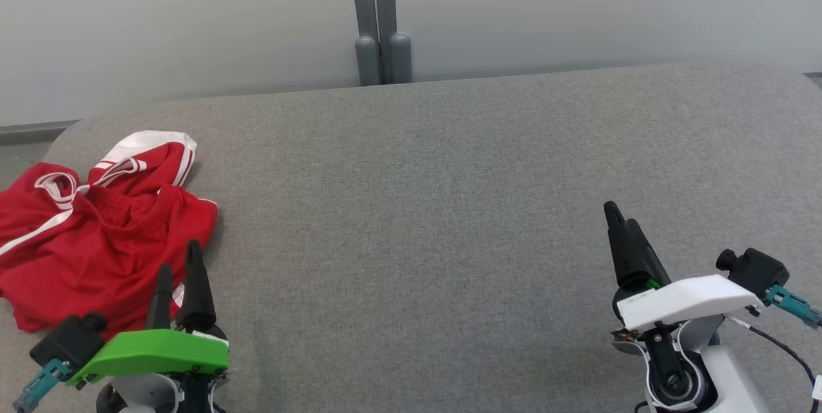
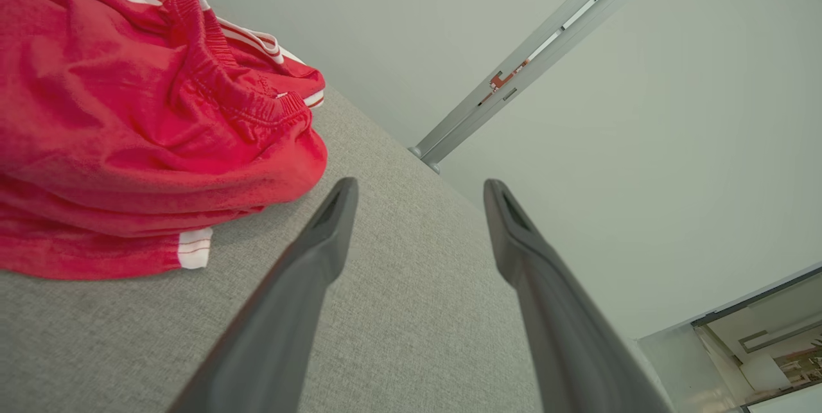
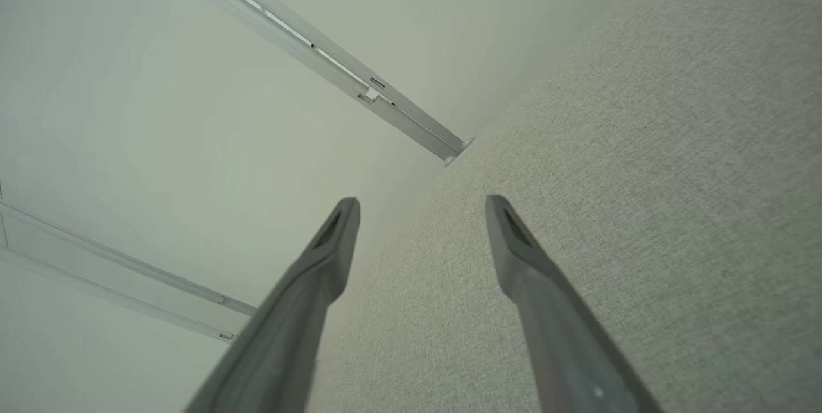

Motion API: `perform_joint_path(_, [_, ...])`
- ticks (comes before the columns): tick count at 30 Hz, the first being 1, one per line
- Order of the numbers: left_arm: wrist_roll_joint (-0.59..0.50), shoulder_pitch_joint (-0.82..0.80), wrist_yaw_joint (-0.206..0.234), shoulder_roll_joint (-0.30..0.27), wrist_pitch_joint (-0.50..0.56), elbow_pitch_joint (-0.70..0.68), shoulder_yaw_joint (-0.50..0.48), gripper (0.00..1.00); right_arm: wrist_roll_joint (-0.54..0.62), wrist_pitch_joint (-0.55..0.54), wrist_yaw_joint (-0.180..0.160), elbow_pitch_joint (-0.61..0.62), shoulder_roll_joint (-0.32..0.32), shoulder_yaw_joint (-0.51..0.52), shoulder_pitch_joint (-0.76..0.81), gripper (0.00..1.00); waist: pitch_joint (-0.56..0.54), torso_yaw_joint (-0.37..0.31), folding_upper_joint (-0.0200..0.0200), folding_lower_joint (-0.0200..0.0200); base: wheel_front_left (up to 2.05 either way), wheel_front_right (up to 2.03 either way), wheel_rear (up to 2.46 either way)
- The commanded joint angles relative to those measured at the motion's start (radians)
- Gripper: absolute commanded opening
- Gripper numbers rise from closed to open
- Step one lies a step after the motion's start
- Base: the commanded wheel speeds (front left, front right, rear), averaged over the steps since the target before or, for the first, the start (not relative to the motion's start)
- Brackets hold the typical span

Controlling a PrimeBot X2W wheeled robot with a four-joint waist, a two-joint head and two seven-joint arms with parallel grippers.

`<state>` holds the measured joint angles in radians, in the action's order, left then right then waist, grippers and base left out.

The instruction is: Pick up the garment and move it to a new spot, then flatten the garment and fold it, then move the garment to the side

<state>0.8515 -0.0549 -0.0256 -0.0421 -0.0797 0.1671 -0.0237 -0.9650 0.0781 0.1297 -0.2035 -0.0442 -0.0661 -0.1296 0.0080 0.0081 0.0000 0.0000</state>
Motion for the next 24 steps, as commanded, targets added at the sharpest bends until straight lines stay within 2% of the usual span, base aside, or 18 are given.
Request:
perform_joint_path(1, [-0.038, -0.005, 0.005, -0.008, -0.01, -0.013, 0.003, 1.0, 0.04, 0.012, 0.001, 0.014, -0.005, -0.01, -0.031, 1.0, 0.001, 0.0, 0.0, 0.0, 0.0, 0.0, 0.0])
perform_joint_path(24, [-0.306, -0.013, 0.045, -0.009, -0.076, -0.028, 0.031, 1.0, 0.396, 0.079, 0.001, 0.004, -0.007, -0.073, -0.062, 1.0, 0.02, 0.004, 0.0, 0.0, 0.0, 0.0, 0.0])
